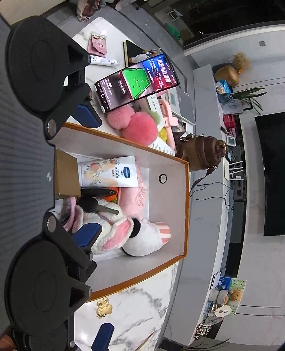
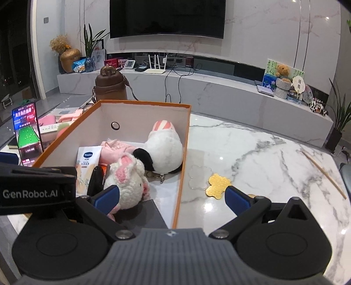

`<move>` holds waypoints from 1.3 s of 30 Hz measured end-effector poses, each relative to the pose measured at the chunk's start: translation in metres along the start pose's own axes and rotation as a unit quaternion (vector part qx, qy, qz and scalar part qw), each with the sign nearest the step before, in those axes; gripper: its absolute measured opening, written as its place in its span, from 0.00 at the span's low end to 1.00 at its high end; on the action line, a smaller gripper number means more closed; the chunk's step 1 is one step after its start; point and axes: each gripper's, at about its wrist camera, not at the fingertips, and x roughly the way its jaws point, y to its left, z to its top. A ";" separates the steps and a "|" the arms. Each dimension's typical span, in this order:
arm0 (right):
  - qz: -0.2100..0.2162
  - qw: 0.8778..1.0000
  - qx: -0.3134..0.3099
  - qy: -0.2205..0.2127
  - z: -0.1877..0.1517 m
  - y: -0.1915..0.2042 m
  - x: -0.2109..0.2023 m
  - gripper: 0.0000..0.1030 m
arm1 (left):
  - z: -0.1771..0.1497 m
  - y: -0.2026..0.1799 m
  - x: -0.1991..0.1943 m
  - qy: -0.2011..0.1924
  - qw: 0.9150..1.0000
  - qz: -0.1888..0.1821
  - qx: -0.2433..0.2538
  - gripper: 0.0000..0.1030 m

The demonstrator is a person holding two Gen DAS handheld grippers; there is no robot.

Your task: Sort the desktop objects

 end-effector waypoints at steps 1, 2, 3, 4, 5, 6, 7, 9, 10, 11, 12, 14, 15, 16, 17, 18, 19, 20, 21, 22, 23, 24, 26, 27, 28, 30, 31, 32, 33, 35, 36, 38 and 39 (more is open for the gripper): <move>-0.001 1.000 -0.002 -0.001 0.000 0.000 -0.001 0.99 | 0.000 -0.001 0.000 -0.001 1.000 0.001 0.001 1.00; -0.001 1.000 -0.003 -0.001 0.000 0.000 -0.001 0.99 | -0.001 -0.001 -0.001 -0.001 1.000 0.004 0.002 1.00; -0.001 1.000 -0.003 -0.001 -0.001 0.000 -0.001 0.99 | -0.002 -0.001 0.000 0.001 1.000 0.005 0.002 1.00; -0.001 1.000 -0.004 0.000 -0.001 0.000 -0.001 0.99 | -0.002 -0.001 0.000 0.003 1.000 0.004 0.002 1.00; 0.000 1.000 -0.004 0.001 -0.001 0.000 -0.001 0.99 | -0.002 -0.001 0.000 0.006 1.000 0.004 0.001 1.00; 0.001 1.000 -0.004 0.002 -0.001 0.000 0.000 0.99 | -0.002 0.000 0.001 0.010 1.000 0.004 0.000 1.00; 0.002 1.000 -0.003 0.003 -0.002 0.000 0.001 0.99 | -0.002 0.000 0.001 0.012 1.000 0.003 0.000 1.00; 0.003 1.000 -0.001 0.005 -0.002 0.000 0.001 0.99 | -0.002 0.001 0.002 0.012 1.000 0.001 0.000 1.00; 0.003 1.000 0.000 0.006 -0.002 0.000 0.001 0.99 | -0.002 0.001 0.002 0.012 1.000 0.001 0.001 1.00; 0.003 1.000 0.000 0.007 -0.002 0.000 0.002 0.99 | -0.003 0.001 0.001 0.012 1.000 0.001 0.002 1.00; 0.003 1.000 0.001 0.008 -0.003 0.000 0.003 0.99 | -0.003 0.002 0.001 0.012 1.000 0.001 0.002 1.00; 0.003 1.000 0.002 0.009 -0.003 0.000 0.004 0.99 | -0.003 0.001 0.001 0.013 1.000 0.001 0.002 1.00; 0.003 1.000 0.003 0.010 -0.003 0.000 0.005 0.99 | -0.003 0.002 0.001 0.014 1.000 0.000 0.001 1.00; 0.003 1.000 0.003 0.011 -0.003 0.000 0.006 0.99 | -0.003 0.001 0.001 0.014 1.000 0.000 0.001 1.00; 0.003 1.000 0.003 0.011 -0.003 0.000 0.006 0.99 | -0.003 0.002 0.001 0.015 1.000 0.000 0.001 1.00; 0.003 1.000 0.003 0.011 -0.003 0.000 0.006 0.99 | -0.004 0.002 0.001 0.015 1.000 -0.001 0.001 1.00; 0.002 1.000 0.003 0.011 -0.003 0.000 0.007 0.99 | -0.004 0.002 0.001 0.015 1.000 -0.001 0.001 1.00; 0.003 1.000 0.003 0.011 -0.003 0.000 0.007 0.99 | -0.004 0.002 0.001 0.015 1.000 -0.001 0.001 1.00; 0.003 1.000 0.003 0.011 -0.003 0.000 0.007 0.99 | -0.004 0.002 0.001 0.015 1.000 -0.002 0.001 1.00; 0.003 1.000 0.003 0.012 -0.003 0.000 0.007 0.99 | -0.004 0.001 0.001 0.016 1.000 -0.002 0.001 1.00; 0.003 1.000 0.003 0.012 -0.004 0.000 0.007 0.99 | -0.003 0.002 0.002 0.016 1.000 -0.003 0.002 1.00; 0.002 1.000 0.003 0.012 -0.004 0.000 0.008 0.99 | -0.004 0.001 0.002 0.016 1.000 -0.003 0.002 1.00; 0.003 1.000 0.003 0.012 -0.004 0.000 0.008 0.99 | -0.003 0.002 0.002 0.016 1.000 -0.004 0.001 1.00; 0.003 1.000 0.003 0.012 -0.004 0.001 0.008 0.99 | -0.003 0.001 0.002 0.015 1.000 -0.005 0.001 1.00; 0.002 1.000 0.003 0.012 -0.004 0.001 0.008 0.99 | -0.003 0.001 0.002 0.015 1.000 -0.005 0.001 1.00; 0.003 1.000 0.003 0.013 -0.004 0.001 0.008 0.99 | -0.004 0.001 0.002 0.015 1.000 -0.005 0.002 1.00; 0.002 1.000 0.003 0.013 -0.004 0.001 0.008 0.99 | -0.003 0.001 0.002 0.016 1.000 -0.005 0.002 1.00; 0.002 1.000 0.003 0.013 -0.004 0.001 0.008 0.99 | -0.004 0.001 0.002 0.015 1.000 -0.005 0.001 1.00; 0.002 1.000 0.003 0.012 -0.004 0.001 0.008 0.99 | -0.004 0.001 0.002 0.015 1.000 -0.006 0.001 1.00; 0.002 1.000 0.003 0.012 -0.004 0.001 0.008 0.99 | -0.003 0.001 0.002 0.016 1.000 -0.006 0.001 1.00; 0.002 1.000 0.003 0.013 -0.004 0.001 0.008 0.99 | -0.003 0.001 0.002 0.016 1.000 -0.006 0.001 1.00; 0.002 1.000 0.003 0.013 -0.004 0.001 0.008 0.99 | -0.003 0.000 0.002 0.016 1.000 -0.006 0.001 1.00; 0.002 1.000 0.003 0.012 -0.004 0.001 0.008 0.99 | -0.003 0.000 0.002 0.016 1.000 -0.006 0.001 1.00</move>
